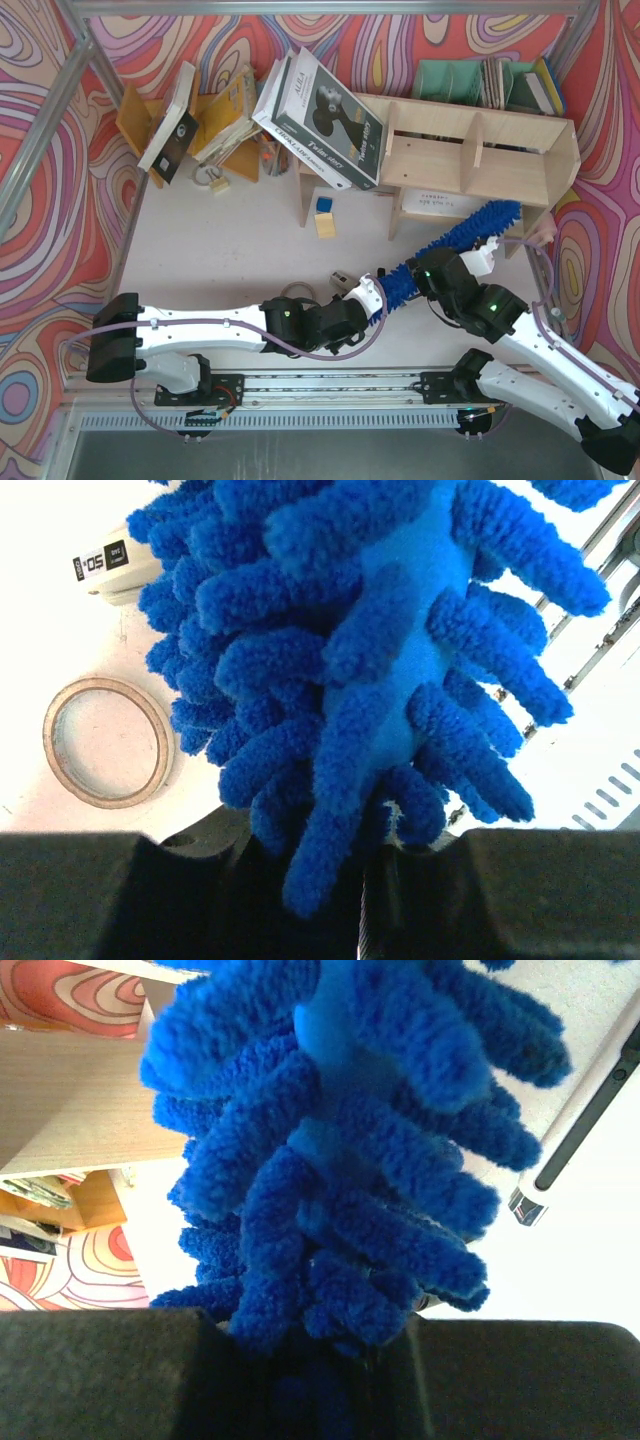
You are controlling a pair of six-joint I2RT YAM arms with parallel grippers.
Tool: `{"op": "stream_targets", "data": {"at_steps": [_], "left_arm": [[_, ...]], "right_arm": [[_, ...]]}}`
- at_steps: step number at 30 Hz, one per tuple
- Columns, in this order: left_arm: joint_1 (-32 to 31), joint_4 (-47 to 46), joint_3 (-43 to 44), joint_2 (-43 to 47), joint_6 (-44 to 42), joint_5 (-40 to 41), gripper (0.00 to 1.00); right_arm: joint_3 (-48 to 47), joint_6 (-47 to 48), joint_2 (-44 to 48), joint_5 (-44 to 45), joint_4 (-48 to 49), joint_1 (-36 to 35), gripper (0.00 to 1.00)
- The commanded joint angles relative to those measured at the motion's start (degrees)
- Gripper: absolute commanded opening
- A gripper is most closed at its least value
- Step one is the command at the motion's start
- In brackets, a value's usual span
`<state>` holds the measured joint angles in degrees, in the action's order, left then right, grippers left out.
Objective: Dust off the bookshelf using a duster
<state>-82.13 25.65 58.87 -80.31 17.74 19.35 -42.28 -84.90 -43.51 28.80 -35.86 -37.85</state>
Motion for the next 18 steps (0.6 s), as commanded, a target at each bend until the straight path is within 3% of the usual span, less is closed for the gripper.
{"op": "stream_targets", "data": {"at_steps": [1, 5, 7, 12, 18], "left_arm": [[0.7, 2.1, 1.3, -0.3, 0.8, 2.5, 0.0], [0.7, 2.3, 1.7, 1.2, 0.0, 0.9, 0.0], [0.7, 2.8, 2.1, 1.7, -0.2, 0.7, 0.0], [0.7, 5.5, 3.8, 2.9, -0.1, -0.5, 0.0], [0.4, 7.5, 4.2, 3.9, 0.4, -0.2, 0.0]], "right_arm": [[0.2, -0.6, 1.4, -1.1, -0.8, -0.3, 0.04], [-0.5, 0.1, 3.1, 0.9, -2.6, -0.3, 0.24], [-1.3, 1.4, 4.1, 2.2, -3.0, -0.3, 0.41], [-6.2, 6.4, 4.4, 5.3, -6.3, -0.3, 0.72], [-13.3, 17.8, 3.8, 7.9, -5.8, -0.3, 0.91]]}}
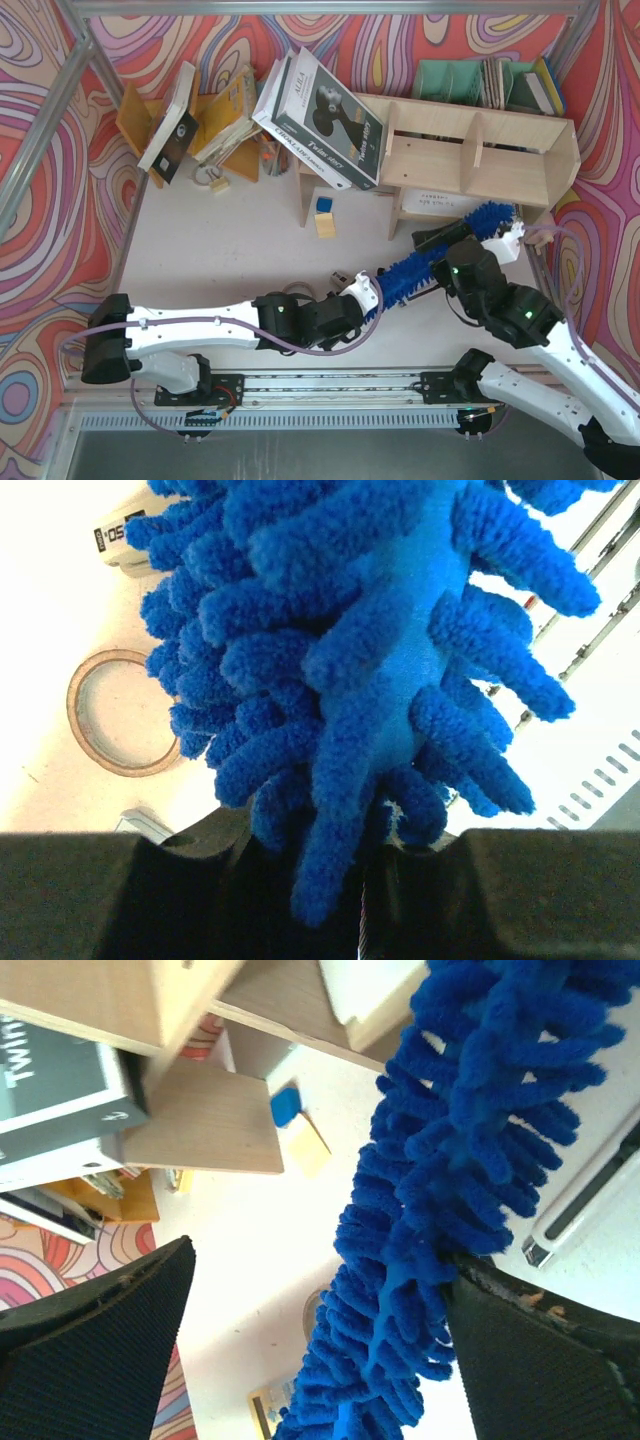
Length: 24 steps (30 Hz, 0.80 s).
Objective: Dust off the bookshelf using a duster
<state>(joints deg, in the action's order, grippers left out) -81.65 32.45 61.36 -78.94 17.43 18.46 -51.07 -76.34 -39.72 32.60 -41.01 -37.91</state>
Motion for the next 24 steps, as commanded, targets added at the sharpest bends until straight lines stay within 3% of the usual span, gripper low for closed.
{"op": "stream_targets", "data": {"at_steps": [1, 2, 13, 24], "left_arm": [[-0.3, 0.8, 1.6, 2.7, 0.8, 0.7, 0.0], [-0.3, 1.1, 1.6, 3.0, 0.8, 0.9, 0.0], [-3.6, 6.7, 9.7, 1.6, 0.1, 1.2, 0.0], [-4.8, 6.6, 15.8, -0.1, 1.5, 7.9, 0.0]], "right_arm": [[-5.5, 11.9, -0.2, 4.4, 0.3, -0.2, 0.94], [-6.8, 15.6, -0.7, 4.8, 1.1, -0.3, 0.98], [-21.1, 44.3, -5.3, 9.5, 9.1, -0.2, 0.99], [-36.1, 56.8, -8.3, 13.2, 11.9, -0.2, 0.99]]}}
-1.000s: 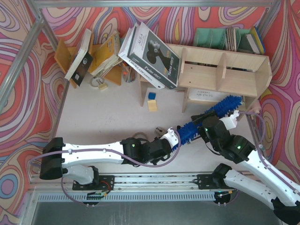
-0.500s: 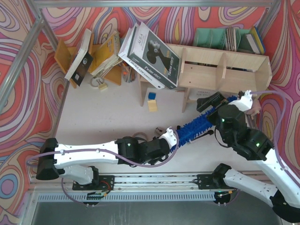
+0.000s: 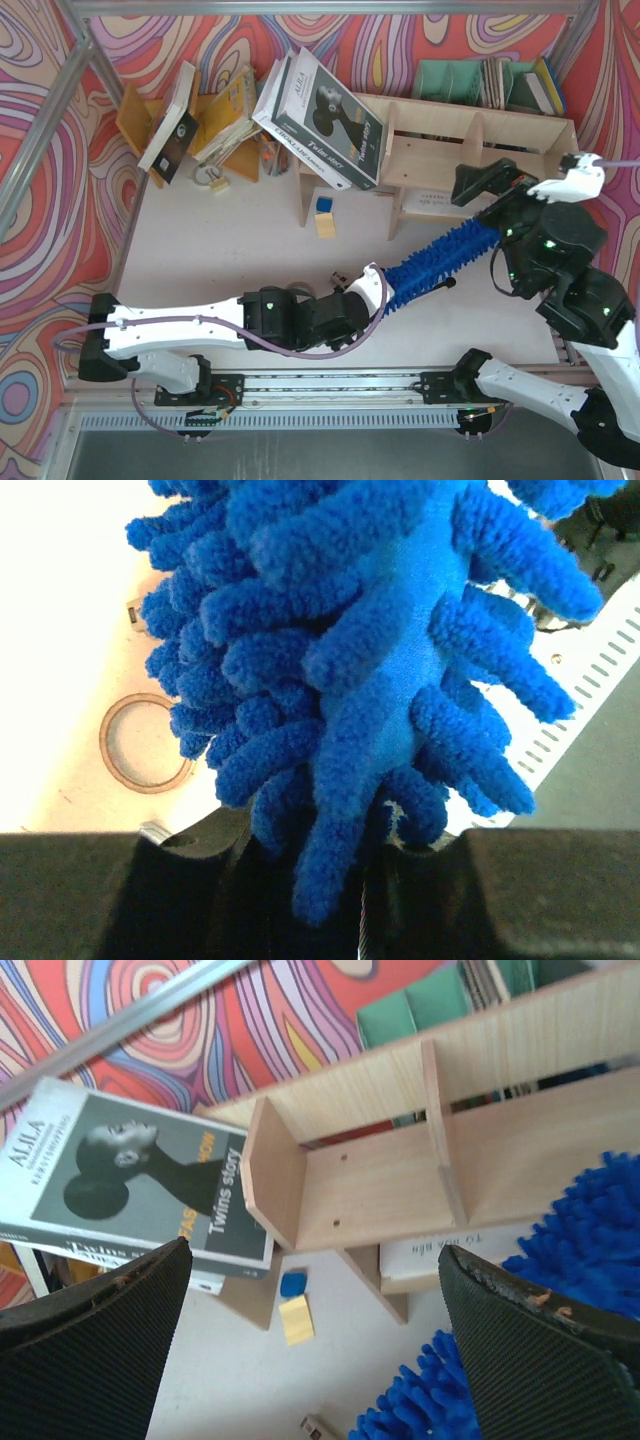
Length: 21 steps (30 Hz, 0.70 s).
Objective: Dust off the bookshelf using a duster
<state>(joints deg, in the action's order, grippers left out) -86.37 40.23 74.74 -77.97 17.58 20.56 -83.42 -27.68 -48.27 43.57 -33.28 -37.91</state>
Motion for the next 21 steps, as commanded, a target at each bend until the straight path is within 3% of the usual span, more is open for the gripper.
{"op": "stream_targets", "data": {"at_steps": [1, 5, 9, 16, 21], "left_arm": [[-0.1, -1.3, 3.0, -1.5, 1.8, 7.4, 0.0], [0.1, -1.2, 5.9, -3.3, 5.9, 14.4, 0.0], [0.2, 1.8, 9.9, -3.7, 11.3, 21.6, 0.0], [1.6, 7.7, 11.1, 1.3, 14.0, 27.3, 0.0], [7.4, 7.2, 6.2, 8.1, 11.4, 25.9, 0.0]], "right_arm": [[-4.9, 9.3, 0.0, 2.0, 4.7, -0.2, 0.99], [-8.4, 10.6, -2.5, 0.4, 3.2, -0.3, 0.99], [-6.1, 9.5, -2.6, -0.5, 3.5, -0.2, 0.98], [-1.0, 8.6, -0.7, -1.5, 5.0, -0.3, 0.99], [1.7, 8.0, -0.3, -2.2, 5.1, -0.2, 0.99]]}}
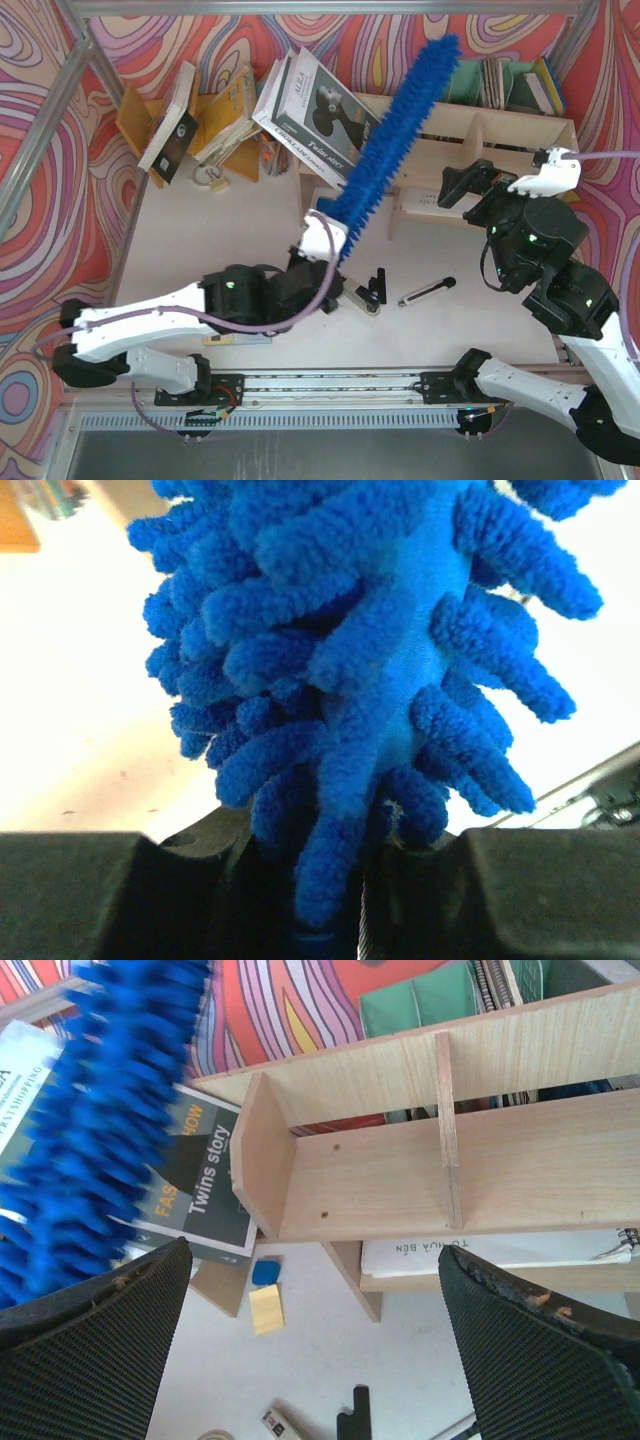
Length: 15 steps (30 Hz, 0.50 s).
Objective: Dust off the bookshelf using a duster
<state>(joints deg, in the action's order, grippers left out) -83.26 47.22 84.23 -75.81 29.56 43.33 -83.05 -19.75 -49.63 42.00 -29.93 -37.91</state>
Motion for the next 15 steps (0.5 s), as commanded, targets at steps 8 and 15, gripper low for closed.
{"op": "stream_targets", "data": {"at_steps": [8, 15], "left_arm": [[11.7, -1.6, -6.3, 8.9, -1.1, -0.2, 0.0], [18.6, -6.6, -8.6, 9.8, -6.2, -5.0, 0.0]], "right_arm": [[4.0, -1.6, 1.5, -1.0, 1.4, -0.2, 0.99], [5.6, -3.8, 0.9, -2.3, 0.8, -0.2, 0.99]]}}
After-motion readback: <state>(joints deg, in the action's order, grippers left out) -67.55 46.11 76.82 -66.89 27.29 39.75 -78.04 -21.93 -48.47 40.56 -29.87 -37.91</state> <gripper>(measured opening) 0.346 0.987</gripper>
